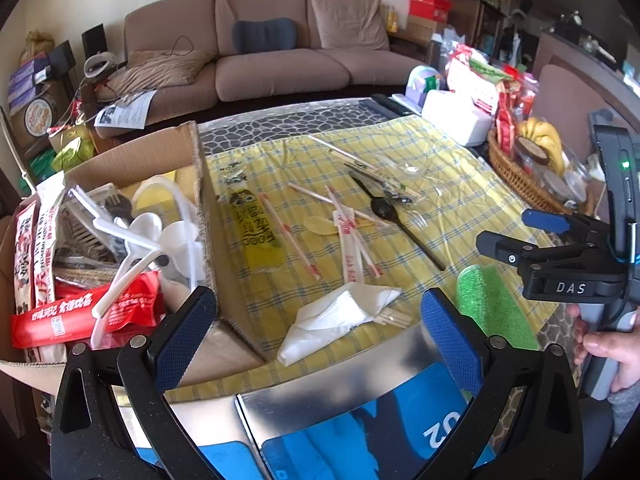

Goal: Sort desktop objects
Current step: 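Move both grippers from the box toward the utensils on the tablecloth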

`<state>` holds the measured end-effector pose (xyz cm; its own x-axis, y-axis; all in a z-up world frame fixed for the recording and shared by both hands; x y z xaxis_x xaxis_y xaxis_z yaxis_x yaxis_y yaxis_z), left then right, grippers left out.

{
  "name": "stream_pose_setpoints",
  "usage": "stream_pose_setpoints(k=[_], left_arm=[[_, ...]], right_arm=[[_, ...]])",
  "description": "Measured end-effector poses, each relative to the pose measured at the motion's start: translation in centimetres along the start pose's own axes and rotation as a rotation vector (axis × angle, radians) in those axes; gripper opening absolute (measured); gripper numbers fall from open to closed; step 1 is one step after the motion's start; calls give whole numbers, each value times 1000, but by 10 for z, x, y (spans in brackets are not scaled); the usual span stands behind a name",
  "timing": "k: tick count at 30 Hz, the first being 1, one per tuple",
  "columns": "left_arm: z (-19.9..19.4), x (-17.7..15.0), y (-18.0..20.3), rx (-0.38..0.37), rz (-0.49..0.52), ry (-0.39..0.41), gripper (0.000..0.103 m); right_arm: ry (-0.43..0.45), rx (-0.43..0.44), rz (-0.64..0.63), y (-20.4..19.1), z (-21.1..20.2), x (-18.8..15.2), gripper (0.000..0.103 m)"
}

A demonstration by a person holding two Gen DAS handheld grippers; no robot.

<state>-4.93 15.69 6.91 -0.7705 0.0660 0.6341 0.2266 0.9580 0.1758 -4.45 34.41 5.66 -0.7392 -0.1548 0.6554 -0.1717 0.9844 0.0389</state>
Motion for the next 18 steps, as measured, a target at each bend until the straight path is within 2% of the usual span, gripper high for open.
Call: stream_pose_setpoints(k=[6,9,12,14,18], left_arm=[[26,14,40,-37,31,-16,103],[45,20,55,-34,47,-40,103],[68,24,63,-25,57,-64,103],[87,28,65,-15,53,-86,103],[126,32,55,-2,11,-150,100]], right_arm=[[-18,-11,6,39,10,3,99],[-22,-8,11,57,18,7,93],[-34,-9,15,71,29,9,91],[-37,3,19,77,36,11,86],[-42,27,19,83,54,14,85]])
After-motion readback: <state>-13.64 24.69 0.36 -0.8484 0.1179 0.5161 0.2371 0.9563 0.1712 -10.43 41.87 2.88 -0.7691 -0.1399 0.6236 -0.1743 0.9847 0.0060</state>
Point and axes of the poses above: each gripper's, at about its wrist camera, not at the fingertips, and z roughly the way its jaws point, y to its right, x to its top, the point moved 2 cm from there along z, roughly the way its jaws point, and after that the axes turned 11 degrees about -z, right-handed, at the moved point
